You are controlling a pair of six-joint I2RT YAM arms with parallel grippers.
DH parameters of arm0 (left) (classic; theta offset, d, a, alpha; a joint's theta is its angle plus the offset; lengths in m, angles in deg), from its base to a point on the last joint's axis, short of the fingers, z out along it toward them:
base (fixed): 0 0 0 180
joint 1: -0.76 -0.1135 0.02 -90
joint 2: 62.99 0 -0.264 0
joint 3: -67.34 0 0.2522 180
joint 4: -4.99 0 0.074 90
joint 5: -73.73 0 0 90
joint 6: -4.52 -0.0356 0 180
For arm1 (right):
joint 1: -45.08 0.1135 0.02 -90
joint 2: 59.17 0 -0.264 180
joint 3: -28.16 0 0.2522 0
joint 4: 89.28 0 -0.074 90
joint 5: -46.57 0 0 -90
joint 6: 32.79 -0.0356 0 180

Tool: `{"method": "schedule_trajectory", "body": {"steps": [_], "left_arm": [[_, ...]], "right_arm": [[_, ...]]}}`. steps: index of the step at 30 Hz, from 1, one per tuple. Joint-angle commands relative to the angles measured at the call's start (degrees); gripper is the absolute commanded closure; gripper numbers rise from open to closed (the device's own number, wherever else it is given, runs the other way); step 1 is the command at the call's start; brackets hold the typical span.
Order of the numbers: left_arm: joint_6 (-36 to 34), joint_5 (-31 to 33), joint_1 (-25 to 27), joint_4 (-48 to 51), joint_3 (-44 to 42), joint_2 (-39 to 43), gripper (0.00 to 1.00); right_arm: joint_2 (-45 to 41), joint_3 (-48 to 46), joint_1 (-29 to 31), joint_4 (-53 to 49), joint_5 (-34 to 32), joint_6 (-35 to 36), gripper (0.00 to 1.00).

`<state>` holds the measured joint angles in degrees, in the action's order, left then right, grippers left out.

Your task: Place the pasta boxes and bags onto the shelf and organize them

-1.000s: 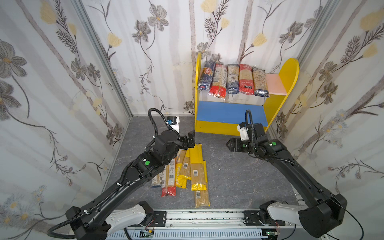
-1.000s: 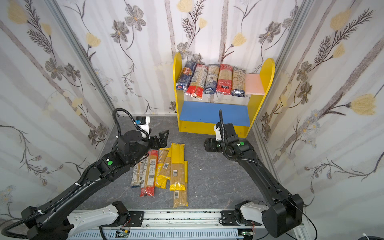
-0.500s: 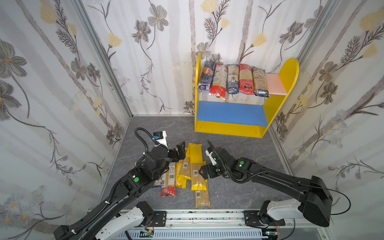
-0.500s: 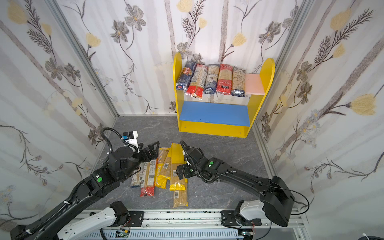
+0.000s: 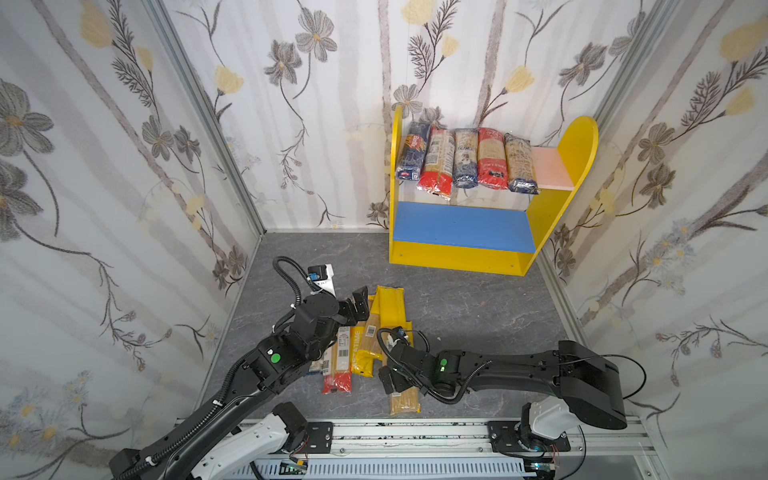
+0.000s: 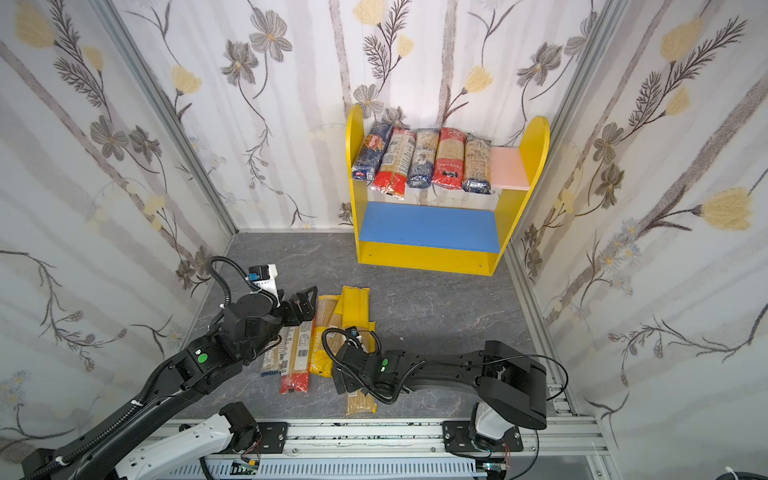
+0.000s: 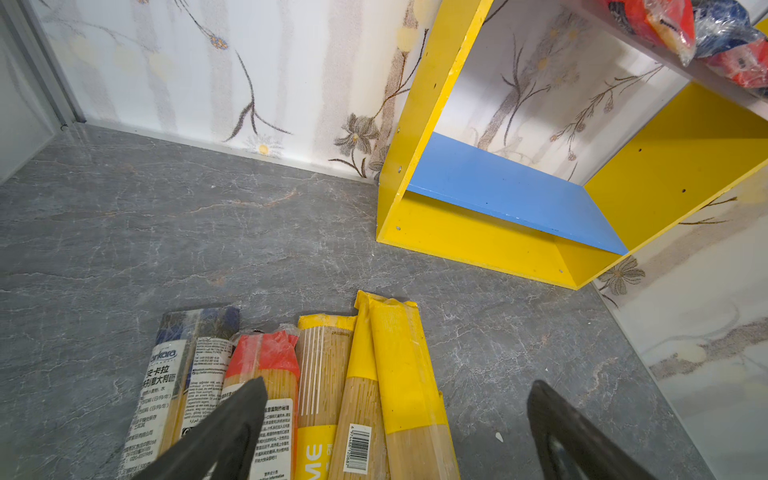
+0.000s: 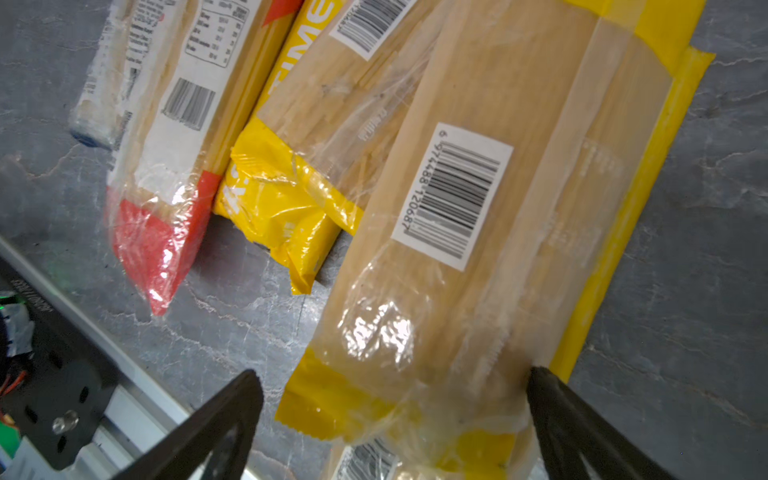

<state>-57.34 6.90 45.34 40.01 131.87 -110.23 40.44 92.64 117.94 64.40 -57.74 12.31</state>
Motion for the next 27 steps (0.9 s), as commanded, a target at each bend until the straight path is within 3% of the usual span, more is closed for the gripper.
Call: {"method": "schedule_trajectory", "body": {"steps": [1, 9, 12, 13, 15, 17, 24, 27], "left_arm": [[-1.0, 1.8, 0.0, -0.8, 1.1, -0.3, 0.0], [-0.7, 2.2, 0.0, -0.9, 2.9, -0.8, 0.0], [-1.1, 2.2, 0.0, -0.9, 3.6, -1.4, 0.0], [-1.2, 2.1, -0.1, -0.9, 3.8, -1.7, 0.0], [-1.4, 2.0, -0.1, -0.9, 4.4, -2.3, 0.0], [-1.7, 2.0, -0.1, -0.9, 5.0, -3.1, 0.0], [-3.5, 2.1, -0.1, -2.2, 7.3, -6.5, 0.0], [-4.5, 2.2, -0.1, -3.4, 7.9, -7.8, 0.0]], "right_arm": [[1.3, -0.6, 0.1, 3.6, -6.3, -2.0, 0.0], [2.7, -3.1, -1.0, 7.0, -8.4, -1.5, 0.01], [2.1, -4.3, -1.3, 8.6, -8.5, -1.1, 0.07], [1.8, -4.6, -1.4, 8.9, -8.5, -1.1, 0.15], [1.1, -5.1, -1.3, 8.8, -8.8, -1.3, 0.46], [0.1, -5.7, -1.4, 8.6, -9.3, -1.3, 0.64], [-9.3, -10.7, -1.9, 6.2, -11.7, -0.5, 1.0], [-15.4, -12.4, -2.8, 3.8, -12.0, 0.4, 1.0]]}}
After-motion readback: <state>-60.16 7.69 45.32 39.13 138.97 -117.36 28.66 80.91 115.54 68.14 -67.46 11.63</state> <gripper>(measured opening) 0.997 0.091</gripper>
